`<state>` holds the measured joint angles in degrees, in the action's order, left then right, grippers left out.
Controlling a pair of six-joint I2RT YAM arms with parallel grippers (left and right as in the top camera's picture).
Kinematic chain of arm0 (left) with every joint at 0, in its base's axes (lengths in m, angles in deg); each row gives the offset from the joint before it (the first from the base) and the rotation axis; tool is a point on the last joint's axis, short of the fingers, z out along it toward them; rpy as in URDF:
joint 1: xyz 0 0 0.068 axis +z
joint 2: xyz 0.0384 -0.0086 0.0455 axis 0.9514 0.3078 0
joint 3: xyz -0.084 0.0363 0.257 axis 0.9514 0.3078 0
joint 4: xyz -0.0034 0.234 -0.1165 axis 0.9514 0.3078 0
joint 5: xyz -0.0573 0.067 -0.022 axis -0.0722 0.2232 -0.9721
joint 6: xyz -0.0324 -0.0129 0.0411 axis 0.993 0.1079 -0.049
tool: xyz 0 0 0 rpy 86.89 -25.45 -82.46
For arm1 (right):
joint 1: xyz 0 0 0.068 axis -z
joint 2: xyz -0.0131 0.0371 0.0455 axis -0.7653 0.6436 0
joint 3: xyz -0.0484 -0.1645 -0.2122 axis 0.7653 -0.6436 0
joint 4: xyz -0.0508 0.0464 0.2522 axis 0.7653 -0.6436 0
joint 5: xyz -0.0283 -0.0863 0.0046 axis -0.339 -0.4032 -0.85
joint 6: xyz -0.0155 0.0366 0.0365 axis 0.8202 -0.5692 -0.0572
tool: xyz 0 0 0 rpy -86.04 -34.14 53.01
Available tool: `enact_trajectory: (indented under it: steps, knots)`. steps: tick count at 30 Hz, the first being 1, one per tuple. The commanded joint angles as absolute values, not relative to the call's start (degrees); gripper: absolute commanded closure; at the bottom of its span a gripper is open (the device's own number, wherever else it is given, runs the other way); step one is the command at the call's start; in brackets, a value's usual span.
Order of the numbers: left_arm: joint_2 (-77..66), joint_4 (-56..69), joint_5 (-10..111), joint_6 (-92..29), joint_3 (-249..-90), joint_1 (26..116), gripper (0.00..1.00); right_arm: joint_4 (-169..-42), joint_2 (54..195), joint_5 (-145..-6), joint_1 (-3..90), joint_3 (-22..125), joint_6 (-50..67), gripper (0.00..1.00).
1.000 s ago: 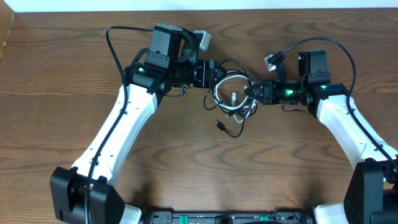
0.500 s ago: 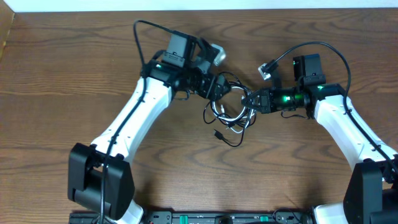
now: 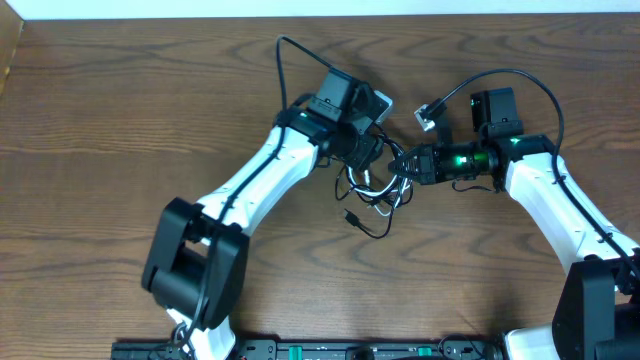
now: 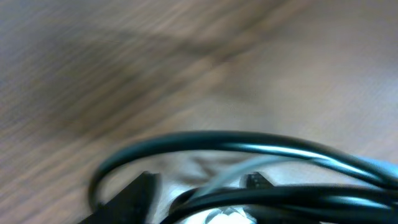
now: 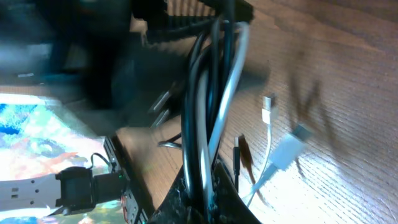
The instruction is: Untangle cables
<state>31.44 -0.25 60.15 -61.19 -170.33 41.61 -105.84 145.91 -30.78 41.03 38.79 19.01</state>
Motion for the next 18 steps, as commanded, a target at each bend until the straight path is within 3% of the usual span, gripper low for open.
enact_trajectory:
  steps: [1, 4, 9, 12, 18]
  knots:
    - [34.57, -1.30, 76.06, -49.84, -170.04, 41.85, 0.67, -106.63, 145.85, -28.07, 40.83, 38.88, 20.22, 0.99]
    - [34.90, -1.32, 80.32, -45.10, -170.04, 41.88, 0.80, -107.16, 145.85, -28.07, 40.83, 38.88, 20.28, 0.99]
    - [34.77, -2.42, 84.80, -39.79, -170.04, 41.88, 0.92, -108.44, 145.85, -28.13, 40.83, 38.88, 20.43, 0.99]
    - [34.63, -2.37, 85.61, -39.22, -170.06, 41.90, 0.92, -109.69, 145.85, -31.89, 40.90, 38.88, 19.41, 0.99]
    - [31.29, 0.03, 87.64, -38.43, -170.06, 41.90, 0.93, -113.84, 145.85, -60.55, 40.90, 38.88, 4.92, 0.96]
